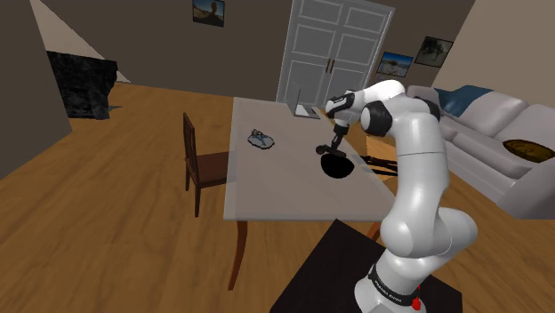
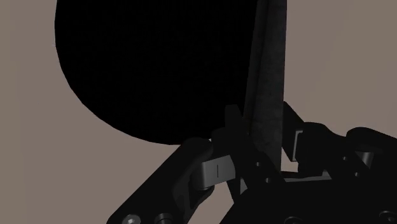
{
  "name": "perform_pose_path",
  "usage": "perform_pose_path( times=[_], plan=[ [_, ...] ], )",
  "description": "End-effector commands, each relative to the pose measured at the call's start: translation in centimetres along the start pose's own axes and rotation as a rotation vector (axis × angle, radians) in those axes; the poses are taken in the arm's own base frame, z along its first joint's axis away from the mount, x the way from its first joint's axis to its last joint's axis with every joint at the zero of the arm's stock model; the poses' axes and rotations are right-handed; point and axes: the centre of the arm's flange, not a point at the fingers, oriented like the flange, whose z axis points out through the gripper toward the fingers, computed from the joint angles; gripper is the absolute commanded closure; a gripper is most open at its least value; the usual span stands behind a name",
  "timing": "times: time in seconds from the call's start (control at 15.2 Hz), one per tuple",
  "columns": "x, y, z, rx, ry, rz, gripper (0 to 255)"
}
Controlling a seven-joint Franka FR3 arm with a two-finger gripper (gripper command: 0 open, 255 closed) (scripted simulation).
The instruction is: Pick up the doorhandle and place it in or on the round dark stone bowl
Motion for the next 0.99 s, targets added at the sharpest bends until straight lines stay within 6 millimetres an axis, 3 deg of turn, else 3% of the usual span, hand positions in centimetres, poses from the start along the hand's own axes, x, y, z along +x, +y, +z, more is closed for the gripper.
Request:
perform_pose_path(
  times=[0.0,0.33,0.92],
  plan=[
    [-1.1,2.7,0.0,0.0,0.0,-0.001,255],
    [-3.5,9.4,0.1,0.0,0.0,-0.001,255],
    [-3.5,9.3,4.9,0.0,0.0,-0.001,255]
  ],
)
